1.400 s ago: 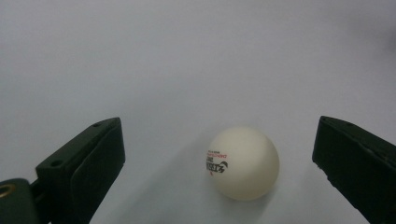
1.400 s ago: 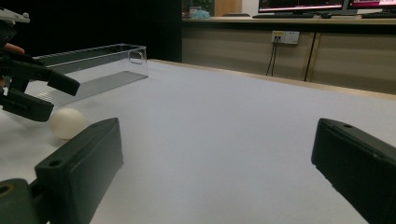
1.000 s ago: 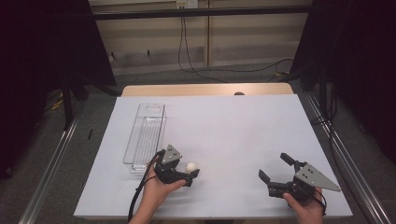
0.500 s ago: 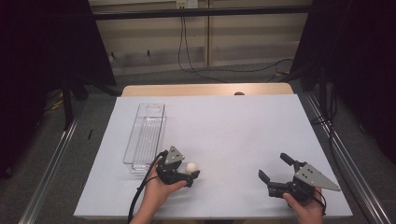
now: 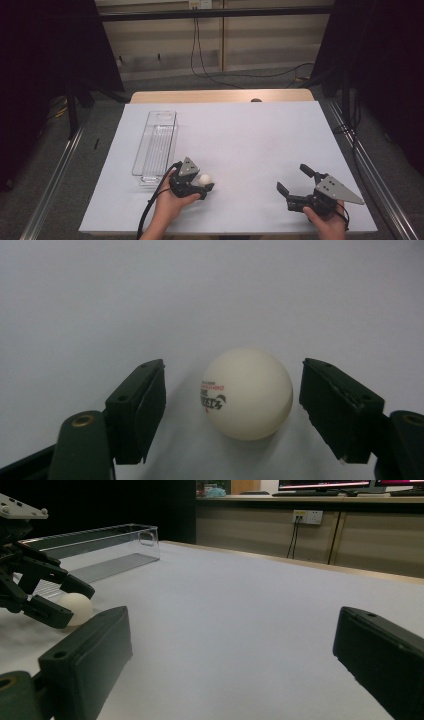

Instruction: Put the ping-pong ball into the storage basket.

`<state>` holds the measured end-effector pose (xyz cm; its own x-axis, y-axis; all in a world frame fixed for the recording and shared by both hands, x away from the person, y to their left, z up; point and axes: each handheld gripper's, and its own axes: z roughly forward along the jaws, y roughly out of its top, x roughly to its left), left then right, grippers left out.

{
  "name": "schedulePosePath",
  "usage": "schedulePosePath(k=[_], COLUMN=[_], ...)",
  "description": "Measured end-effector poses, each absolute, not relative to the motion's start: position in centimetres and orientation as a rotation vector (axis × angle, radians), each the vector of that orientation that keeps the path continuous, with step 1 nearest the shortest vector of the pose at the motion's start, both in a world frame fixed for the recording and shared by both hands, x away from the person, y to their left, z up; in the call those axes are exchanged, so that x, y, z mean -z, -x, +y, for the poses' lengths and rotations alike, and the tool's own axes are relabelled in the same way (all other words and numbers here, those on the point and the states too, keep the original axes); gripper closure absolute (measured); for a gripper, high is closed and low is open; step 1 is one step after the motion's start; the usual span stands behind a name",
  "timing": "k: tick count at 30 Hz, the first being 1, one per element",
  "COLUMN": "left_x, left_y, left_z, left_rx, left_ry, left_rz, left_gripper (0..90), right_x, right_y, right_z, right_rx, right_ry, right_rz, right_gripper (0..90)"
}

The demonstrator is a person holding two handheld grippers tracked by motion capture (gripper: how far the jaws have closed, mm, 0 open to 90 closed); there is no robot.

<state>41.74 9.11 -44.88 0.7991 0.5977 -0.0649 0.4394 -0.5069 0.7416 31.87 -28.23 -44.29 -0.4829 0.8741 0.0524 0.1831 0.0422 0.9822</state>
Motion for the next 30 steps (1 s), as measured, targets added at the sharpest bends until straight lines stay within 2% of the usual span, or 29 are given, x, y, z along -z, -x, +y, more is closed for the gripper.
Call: schedulePosePath(k=[14, 30], left_x=[45.09, 45.15], left_y=[-41.78, -41.83], left_z=[8.94, 8.9], left_rx=[-0.244, -0.225], left_ry=[-2.198, -2.21], left_rz=[0.752, 0.754], left_gripper=[37.2, 42.9], right_x=[44.3, 44.25], right_y=[-31.88, -31.86], right_z=[-28.24, -28.29], right_rx=[-1.478, -1.477], right_ry=[-1.071, -1.068], right_rz=[1.72, 1.715], right_gripper=[1.9, 1.9])
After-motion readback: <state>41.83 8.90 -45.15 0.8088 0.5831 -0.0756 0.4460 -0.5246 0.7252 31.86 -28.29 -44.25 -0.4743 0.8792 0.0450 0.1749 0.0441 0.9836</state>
